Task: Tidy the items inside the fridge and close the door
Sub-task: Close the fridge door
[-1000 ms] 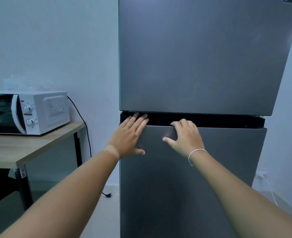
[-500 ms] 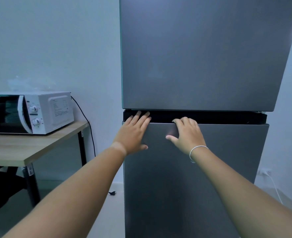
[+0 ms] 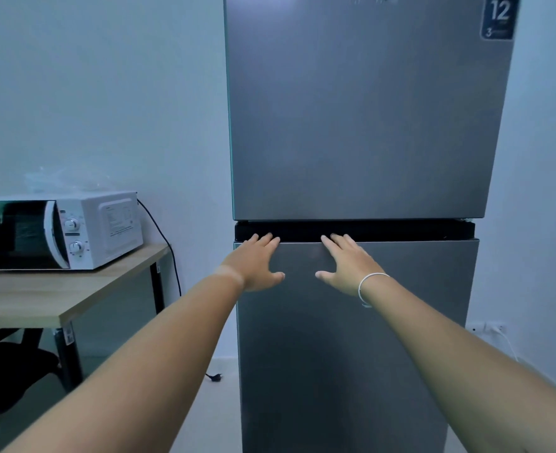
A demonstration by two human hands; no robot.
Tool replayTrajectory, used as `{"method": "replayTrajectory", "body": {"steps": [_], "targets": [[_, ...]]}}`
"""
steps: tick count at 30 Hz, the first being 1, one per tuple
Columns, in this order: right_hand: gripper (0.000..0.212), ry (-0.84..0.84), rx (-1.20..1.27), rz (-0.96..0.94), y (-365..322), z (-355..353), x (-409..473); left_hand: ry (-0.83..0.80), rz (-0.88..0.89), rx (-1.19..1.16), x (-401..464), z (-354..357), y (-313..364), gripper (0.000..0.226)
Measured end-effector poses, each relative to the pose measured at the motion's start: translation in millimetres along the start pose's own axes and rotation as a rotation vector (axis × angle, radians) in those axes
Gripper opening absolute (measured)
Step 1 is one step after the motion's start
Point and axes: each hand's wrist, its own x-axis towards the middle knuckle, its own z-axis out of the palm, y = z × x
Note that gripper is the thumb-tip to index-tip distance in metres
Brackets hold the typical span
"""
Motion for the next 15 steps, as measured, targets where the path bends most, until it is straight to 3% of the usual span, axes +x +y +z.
{"method": "replayTrajectory", "body": {"steps": [6, 15], "targets": [[0.071, -0.070, -0.028, 0.018, -5, -21, -18, 0.024, -0.041, -0.094, -6, -18, 10, 0.071], [0.066, -0.024, 0.053, 0.067, 9, -37, -41, 0.063, -0.050, -0.130, -28, -32, 21, 0.070]]}}
